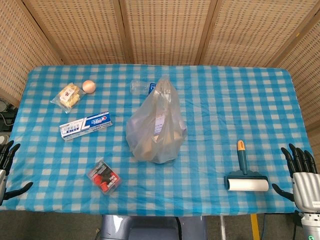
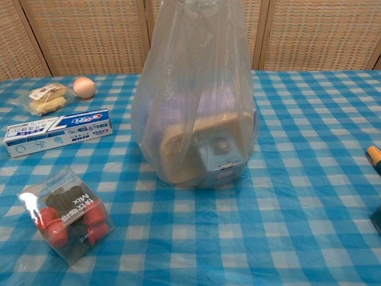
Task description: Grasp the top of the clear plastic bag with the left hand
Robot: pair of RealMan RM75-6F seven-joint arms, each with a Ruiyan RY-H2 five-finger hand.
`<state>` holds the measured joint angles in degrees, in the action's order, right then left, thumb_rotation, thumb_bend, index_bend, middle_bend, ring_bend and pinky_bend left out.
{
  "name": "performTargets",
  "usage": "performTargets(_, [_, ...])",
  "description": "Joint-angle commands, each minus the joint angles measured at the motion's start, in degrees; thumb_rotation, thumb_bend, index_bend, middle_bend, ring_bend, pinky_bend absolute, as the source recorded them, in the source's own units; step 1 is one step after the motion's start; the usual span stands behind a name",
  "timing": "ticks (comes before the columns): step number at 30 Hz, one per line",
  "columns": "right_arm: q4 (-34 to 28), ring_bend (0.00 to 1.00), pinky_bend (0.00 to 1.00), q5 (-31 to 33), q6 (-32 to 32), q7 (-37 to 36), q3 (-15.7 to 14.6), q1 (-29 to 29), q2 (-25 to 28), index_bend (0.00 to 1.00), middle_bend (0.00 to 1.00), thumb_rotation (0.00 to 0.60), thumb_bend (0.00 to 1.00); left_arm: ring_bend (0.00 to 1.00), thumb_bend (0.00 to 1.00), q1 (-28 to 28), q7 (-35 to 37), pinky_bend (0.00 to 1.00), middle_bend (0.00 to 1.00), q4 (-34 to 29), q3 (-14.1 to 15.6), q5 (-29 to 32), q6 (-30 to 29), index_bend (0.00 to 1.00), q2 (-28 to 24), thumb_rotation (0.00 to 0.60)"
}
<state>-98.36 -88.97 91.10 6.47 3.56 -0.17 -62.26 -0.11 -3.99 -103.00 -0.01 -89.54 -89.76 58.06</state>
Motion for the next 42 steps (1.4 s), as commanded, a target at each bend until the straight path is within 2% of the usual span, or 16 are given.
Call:
performTargets(1, [0.0,0.0,0.0,0.0,0.0,0.0,0.0,0.0,0.0,0.0,0.0,0.6,0.0,0.0,0.0,-0.1,0.0,0.0,0.0,0.1,0.0,0.0,0.2,0.0,0.0,0.6])
performTargets(6, [0.0,0.0,0.0,0.3,-0.1,0.0,0.1,0.0,0.0,0.0,0.0,0.6,0.0,0.0,0.0,-1.2,1.3,0.0,0.0,0.4,-0.2,-0.1,1.8,0.0,0.1,0.6])
performTargets(10, [0.3,0.0,0.0,1.1,-0.7,0.1,0.4,0.3,-0.2,0.0,0.0,0.6,0.0,0.0,0.0,-4.6,6.1,0.0,0.0,-0.7,-1.1,-0.8,6.1,0.0,-0.9,0.6])
performTargets(14, [0.3,0.0,0.0,2.3,-1.7,1.2,0.9,0.8,-0.7,0.0,0.0,0.6,0.0,0.0,0.0,-12.3,19.8,0.0,0.0,-5.6,-2.7,-5.0,14.0,0.0,-5.2,0.6])
performTargets(17, [0.3,0.0,0.0,3.0,-2.0,1.7,1.1,1.0,-0.8,0.0,0.0,0.6,0.0,0.0,0.0,-16.1,25.9,0.0,0.0,-7.4,-4.0,-6.5,16.9,0.0,-6.3,0.6])
performTargets(23, [0.8,0.0,0.0,5.0,-3.0,2.2,1.8,1.4,-1.2,0.0,0.0,0.6,0.0,0.0,0.0,-26.0,47.2,0.0,0.0,-10.4,-8.1,-7.5,23.7,0.0,-7.4,0.6])
performTargets(27, [1.3,0.0,0.0,6.3,-3.7,2.2,2.2,1.6,-1.3,0.0,0.0,0.6,0.0,0.0,0.0,-31.8,57.2,0.0,0.0,-10.5,-12.1,-3.8,27.1,0.0,-5.5,0.6])
performTargets(29, [1.5,0.0,0.0,7.0,-3.9,2.2,2.4,1.7,-1.4,0.0,0.0,0.6,0.0,0.0,0.0,-34.9,60.7,0.0,0.0,-10.5,-13.7,-1.0,30.7,0.0,-5.0,0.6])
performTargets(31, [1.8,0.0,0.0,7.9,-4.2,2.2,2.8,1.8,-1.5,0.0,0.0,0.6,0.0,0.0,0.0,-38.8,64.1,0.0,0.0,-10.5,-15.9,2.6,35.3,0.0,-4.4,0.6])
performTargets(32, [2.0,0.0,0.0,8.6,-4.5,2.1,3.1,1.9,-1.5,0.0,0.0,0.6,0.0,0.0,0.0,-42.3,65.6,0.0,0.0,-9.8,-17.9,6.7,40.0,0.0,-4.1,0.6])
performTargets(36, [2.3,0.0,0.0,9.5,-4.7,1.7,3.4,1.9,-1.4,0.0,0.0,0.6,0.0,0.0,0.0,-47.1,63.9,0.0,0.0,-9.0,-20.2,13.4,46.9,0.0,-4.7,0.6])
performTargets(42, [2.7,0.0,0.0,10.7,-5.0,1.1,3.9,2.0,-1.3,0.0,0.0,0.6,0.0,0.0,0.0,-52.3,59.2,0.0,0.0,-8.2,-22.7,21.2,51.8,0.0,-3.4,0.6])
